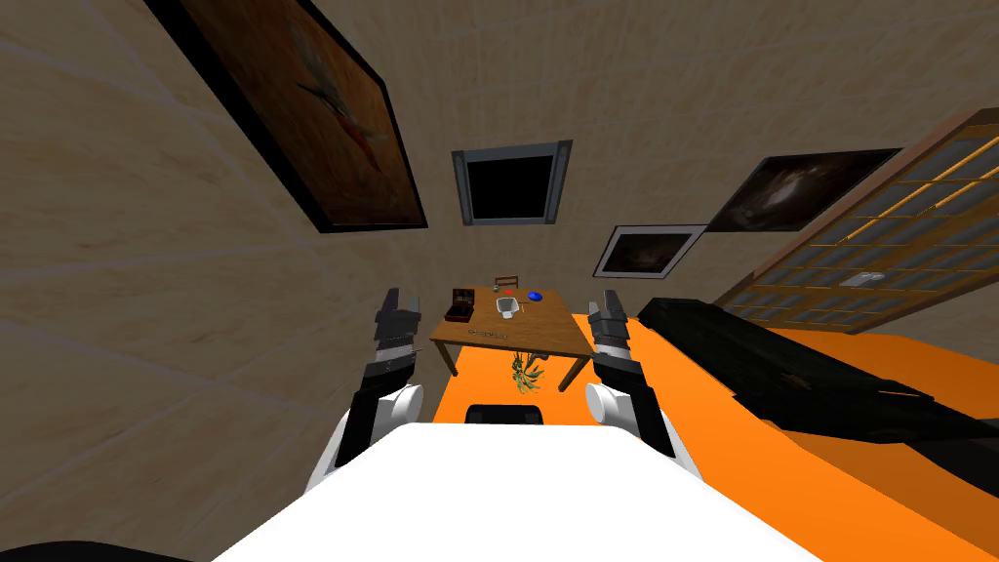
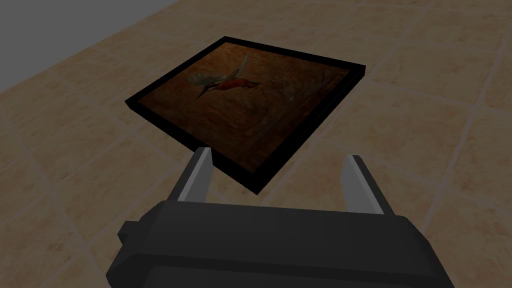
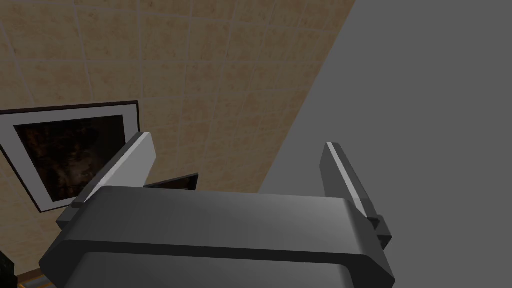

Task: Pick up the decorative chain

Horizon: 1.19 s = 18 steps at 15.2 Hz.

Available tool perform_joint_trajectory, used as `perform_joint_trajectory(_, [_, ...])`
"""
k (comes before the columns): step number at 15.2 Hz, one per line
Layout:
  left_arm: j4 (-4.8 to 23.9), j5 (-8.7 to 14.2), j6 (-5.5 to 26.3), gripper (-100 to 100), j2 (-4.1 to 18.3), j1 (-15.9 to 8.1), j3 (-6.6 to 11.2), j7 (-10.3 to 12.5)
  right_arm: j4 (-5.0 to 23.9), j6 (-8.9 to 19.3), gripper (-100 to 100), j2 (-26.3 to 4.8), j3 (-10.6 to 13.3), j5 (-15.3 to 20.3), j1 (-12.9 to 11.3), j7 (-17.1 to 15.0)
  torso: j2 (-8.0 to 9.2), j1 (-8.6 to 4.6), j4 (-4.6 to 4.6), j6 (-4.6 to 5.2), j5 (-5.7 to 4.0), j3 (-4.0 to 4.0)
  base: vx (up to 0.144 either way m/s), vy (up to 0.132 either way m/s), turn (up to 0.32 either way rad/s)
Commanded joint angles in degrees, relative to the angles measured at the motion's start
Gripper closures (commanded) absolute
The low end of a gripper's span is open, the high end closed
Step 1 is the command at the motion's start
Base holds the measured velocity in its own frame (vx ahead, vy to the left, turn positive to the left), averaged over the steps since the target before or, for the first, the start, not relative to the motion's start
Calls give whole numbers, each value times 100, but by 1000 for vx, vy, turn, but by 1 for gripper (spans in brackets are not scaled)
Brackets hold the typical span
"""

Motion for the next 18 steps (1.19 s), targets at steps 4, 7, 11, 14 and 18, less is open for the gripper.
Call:
perform_joint_trajectory(4, [198, 19, 167, -100, 558, -138, -31, 42, 0, 0, 0, 0, 0, 0, 0, 0, -1, 3, 0, 0, 1, -1, 1, 1, -3])
perform_joint_trajectory(7, [411, 39, 345, -100, 901, -286, -65, 87, 0, 0, 0, 0, 0, 0, 0, 0, -4, 6, -1, 1, 1, -2, 7, 8, -15])
perform_joint_trajectory(11, [690, 66, 578, -100, 1163, -478, -108, 145, 0, 0, 0, 0, 0, 0, 0, 0, -7, 8, -2, 1, 2, -4, 11, 12, -21])
perform_joint_trajectory(14, [1026, 98, 859, -100, 1373, -709, -161, 215, 0, 0, 0, 0, 0, 0, 0, 0, -7, 7, -2, 0, 2, -4, 12, 11, -17])
perform_joint_trajectory(18, [1408, 134, 1181, -100, 1540, -973, -222, 296, 0, 0, 0, 0, 0, 0, 0, 0, -9, 7, -2, 0, 2, -5, 14, 13, -22])
